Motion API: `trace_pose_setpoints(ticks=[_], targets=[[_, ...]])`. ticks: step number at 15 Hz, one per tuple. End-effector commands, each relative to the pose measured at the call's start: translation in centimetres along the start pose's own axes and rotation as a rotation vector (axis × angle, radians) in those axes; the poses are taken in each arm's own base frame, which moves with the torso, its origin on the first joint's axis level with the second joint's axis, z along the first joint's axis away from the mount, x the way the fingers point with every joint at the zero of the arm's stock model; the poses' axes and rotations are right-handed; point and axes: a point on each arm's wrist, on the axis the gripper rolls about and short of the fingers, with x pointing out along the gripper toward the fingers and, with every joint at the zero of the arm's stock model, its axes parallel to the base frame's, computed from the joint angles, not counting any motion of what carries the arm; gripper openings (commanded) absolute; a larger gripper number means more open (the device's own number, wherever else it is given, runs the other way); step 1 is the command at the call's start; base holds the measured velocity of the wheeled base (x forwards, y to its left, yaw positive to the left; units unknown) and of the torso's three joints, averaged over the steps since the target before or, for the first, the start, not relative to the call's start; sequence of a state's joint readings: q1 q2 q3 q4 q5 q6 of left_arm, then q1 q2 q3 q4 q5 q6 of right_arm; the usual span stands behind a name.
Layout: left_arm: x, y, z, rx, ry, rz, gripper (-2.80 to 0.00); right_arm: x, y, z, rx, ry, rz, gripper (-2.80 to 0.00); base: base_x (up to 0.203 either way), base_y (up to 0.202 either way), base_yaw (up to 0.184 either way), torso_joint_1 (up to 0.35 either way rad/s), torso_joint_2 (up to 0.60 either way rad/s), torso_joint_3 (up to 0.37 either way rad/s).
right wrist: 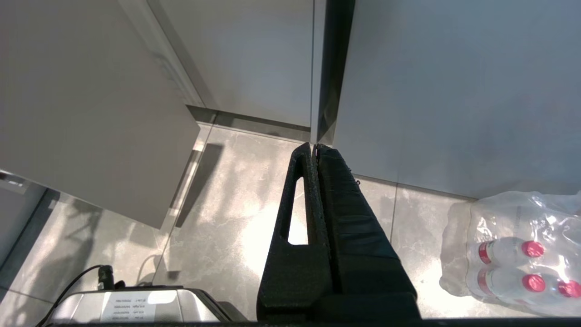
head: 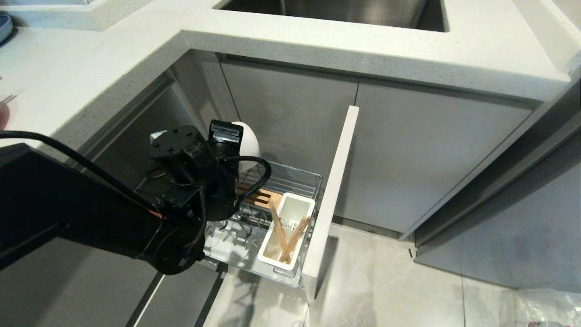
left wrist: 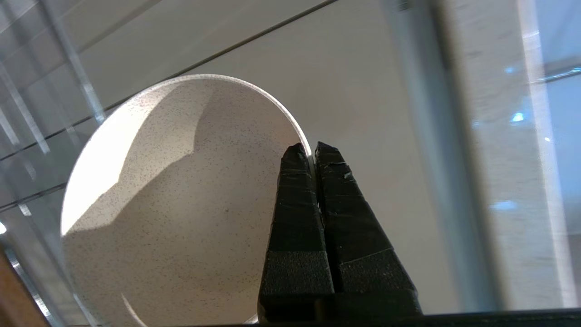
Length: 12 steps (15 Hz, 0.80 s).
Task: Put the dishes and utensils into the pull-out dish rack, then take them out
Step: Pick up the bowl and place it in the cupboard
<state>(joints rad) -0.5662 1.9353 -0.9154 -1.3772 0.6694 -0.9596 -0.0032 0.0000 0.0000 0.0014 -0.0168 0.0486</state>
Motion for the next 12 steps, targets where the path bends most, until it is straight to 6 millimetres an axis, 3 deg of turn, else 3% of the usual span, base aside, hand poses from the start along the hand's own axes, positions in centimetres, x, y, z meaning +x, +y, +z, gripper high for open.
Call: trace_pose_setpoints(ticks=[1,12], targets=[[0.3,1.1,-1.1,0.009,0.006,0.022,-2.8,0.0,0.0,0.0,0.0,0.002,0.0,-2.8,0.0,0.0,0.0,0.0,0.0,0.0],[0.9,2.2,-2.6,-0.089,-0.024,-0.028,-2.8,0.0,0.0,0.0,0.0,0.002,0.0,-2.8,0.0,0.0,0.0,0.0,0.0,0.0]])
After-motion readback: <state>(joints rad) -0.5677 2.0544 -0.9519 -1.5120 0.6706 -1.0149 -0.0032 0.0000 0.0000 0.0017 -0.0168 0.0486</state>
